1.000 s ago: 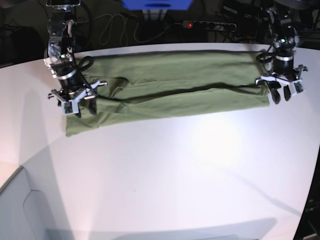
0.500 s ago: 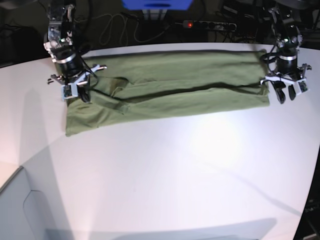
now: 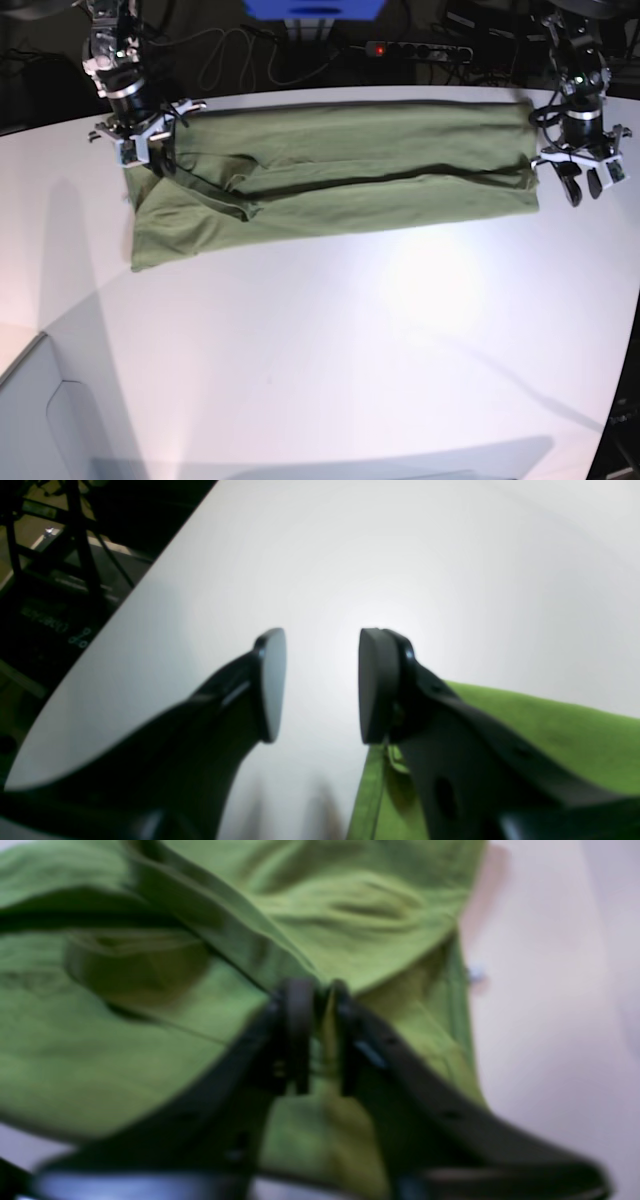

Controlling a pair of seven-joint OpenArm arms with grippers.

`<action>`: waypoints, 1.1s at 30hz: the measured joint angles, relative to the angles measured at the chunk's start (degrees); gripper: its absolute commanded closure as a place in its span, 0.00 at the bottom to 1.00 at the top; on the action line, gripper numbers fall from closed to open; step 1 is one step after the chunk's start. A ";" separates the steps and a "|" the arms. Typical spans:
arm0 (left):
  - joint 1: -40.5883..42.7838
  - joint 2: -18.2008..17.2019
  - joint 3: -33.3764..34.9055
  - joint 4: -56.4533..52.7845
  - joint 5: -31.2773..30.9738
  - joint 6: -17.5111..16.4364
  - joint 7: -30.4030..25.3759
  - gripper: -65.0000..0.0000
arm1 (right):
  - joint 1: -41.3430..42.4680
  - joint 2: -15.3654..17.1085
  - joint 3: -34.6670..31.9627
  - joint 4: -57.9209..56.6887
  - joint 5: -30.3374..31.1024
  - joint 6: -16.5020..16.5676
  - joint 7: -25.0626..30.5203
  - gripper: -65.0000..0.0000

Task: Fold the T-shirt properly
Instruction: 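Open both grippers and reposition them over the folded strip's ends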

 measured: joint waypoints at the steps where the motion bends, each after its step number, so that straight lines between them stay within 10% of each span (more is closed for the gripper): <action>1: 0.00 0.04 0.00 0.00 0.00 -0.02 0.00 0.64 | -0.35 0.02 -0.02 0.00 -0.02 0.02 -0.07 0.68; 6: 0.00 0.13 -0.07 0.00 -0.02 0.00 -0.02 0.64 | -3.50 1.77 0.00 4.87 0.00 0.00 0.57 0.41; 10: 0.02 0.11 -0.04 0.07 0.02 -0.04 0.04 0.64 | -3.58 1.57 -1.03 11.67 0.17 -0.02 1.64 0.39; 15: 0.22 0.09 -0.07 0.07 0.02 0.02 -0.09 0.64 | 8.26 1.18 -8.79 11.30 0.39 0.39 -10.67 0.40; 24: 0.20 0.09 -0.07 0.11 0.46 0.02 0.07 0.64 | 20.00 -4.28 -11.32 1.25 0.26 0.22 -17.84 1.00; 33: 0.22 0.13 -0.04 0.02 0.42 0.04 0.02 0.64 | 17.81 -4.09 -11.30 -4.59 0.00 0.22 -19.32 1.00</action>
